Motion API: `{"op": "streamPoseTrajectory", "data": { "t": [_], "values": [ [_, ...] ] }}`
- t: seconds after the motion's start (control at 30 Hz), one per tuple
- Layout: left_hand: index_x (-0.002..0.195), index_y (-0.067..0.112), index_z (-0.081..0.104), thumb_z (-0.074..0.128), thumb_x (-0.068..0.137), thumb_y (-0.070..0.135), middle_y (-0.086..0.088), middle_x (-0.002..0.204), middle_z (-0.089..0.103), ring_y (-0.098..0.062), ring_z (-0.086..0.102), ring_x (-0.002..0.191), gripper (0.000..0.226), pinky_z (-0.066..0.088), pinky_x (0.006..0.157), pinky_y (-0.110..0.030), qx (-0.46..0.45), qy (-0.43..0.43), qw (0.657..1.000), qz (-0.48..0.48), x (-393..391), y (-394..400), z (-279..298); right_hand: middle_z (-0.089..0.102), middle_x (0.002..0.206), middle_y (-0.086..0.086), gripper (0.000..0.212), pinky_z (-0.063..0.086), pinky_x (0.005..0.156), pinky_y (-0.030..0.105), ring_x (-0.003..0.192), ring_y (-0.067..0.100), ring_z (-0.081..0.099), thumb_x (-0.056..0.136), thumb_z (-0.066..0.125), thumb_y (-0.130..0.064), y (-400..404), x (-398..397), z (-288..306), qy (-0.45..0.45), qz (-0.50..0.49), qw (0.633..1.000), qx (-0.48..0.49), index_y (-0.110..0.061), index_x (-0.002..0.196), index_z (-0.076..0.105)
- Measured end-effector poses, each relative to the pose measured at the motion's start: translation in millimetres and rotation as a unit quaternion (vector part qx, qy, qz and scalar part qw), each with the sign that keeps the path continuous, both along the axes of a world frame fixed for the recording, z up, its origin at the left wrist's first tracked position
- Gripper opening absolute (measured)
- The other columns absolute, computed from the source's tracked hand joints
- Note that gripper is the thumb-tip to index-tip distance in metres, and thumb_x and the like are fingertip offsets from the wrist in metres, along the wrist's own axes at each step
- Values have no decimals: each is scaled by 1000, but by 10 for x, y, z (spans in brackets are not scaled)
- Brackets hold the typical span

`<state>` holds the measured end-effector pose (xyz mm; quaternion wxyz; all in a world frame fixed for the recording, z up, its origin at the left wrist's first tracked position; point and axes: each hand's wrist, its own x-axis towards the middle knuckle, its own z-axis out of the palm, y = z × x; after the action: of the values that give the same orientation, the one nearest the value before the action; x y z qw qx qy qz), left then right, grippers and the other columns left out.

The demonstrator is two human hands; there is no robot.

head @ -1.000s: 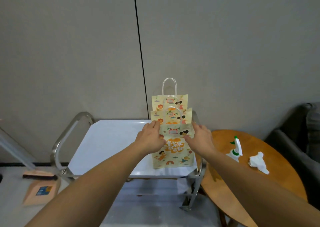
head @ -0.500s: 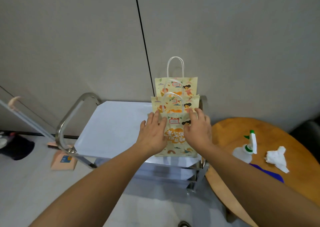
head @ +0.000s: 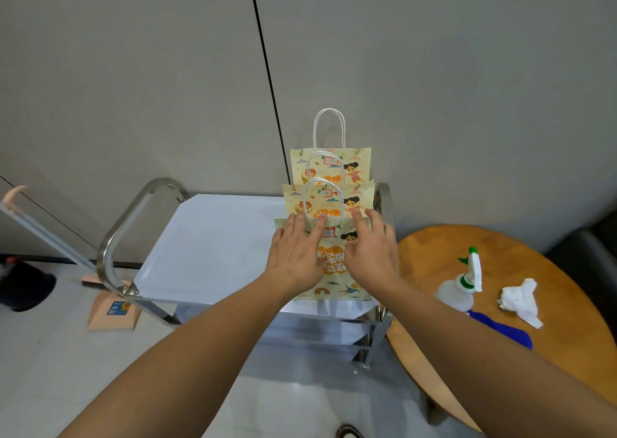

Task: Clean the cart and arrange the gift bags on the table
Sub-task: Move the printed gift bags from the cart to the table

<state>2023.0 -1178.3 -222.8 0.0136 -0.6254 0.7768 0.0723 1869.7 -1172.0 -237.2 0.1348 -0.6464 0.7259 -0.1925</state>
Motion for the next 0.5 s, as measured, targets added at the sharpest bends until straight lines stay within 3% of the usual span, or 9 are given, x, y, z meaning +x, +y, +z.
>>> {"op": "streamPoseTrajectory", "data": {
  "t": [0.2, 0.33, 0.43, 0.5],
  "values": [
    [159, 34, 4, 58, 95, 47, -7, 167, 1, -31, -2, 154, 85, 21, 118, -56, 25, 21, 999, 42, -77, -47, -10, 19, 162, -1, 70, 34, 111, 38, 140, 23, 27, 98, 55, -25, 0, 0, -2, 0, 1, 1000, 3, -28, 159, 21],
    [158, 37, 12, 62, 95, 43, -6, 165, 9, -30, 6, 152, 81, 27, 116, -55, 30, 26, 998, 49, -88, -91, 23, 22, 161, 0, 66, 36, 110, 37, 139, 23, 28, 98, 55, -23, -36, -23, -16, 2, 3, 1000, -5, -27, 157, 26],
    [149, 33, 40, 59, 96, 41, -8, 155, 32, -30, 32, 141, 58, 39, 110, -50, -17, 74, 995, 60, -92, -140, 115, 29, 157, 3, 57, 41, 106, 37, 136, 23, 33, 98, 56, -20, -99, -56, -47, -23, -8, 999, -24, -29, 151, 37],
    [132, 27, 60, 58, 96, 39, -5, 143, 47, -26, 47, 126, 38, 47, 103, -44, -70, 151, 981, 95, -133, -200, 192, 34, 153, 4, 50, 44, 103, 37, 133, 24, 36, 98, 56, -21, -148, -78, -84, -56, -20, 997, -39, -30, 146, 44]
  ]
}}
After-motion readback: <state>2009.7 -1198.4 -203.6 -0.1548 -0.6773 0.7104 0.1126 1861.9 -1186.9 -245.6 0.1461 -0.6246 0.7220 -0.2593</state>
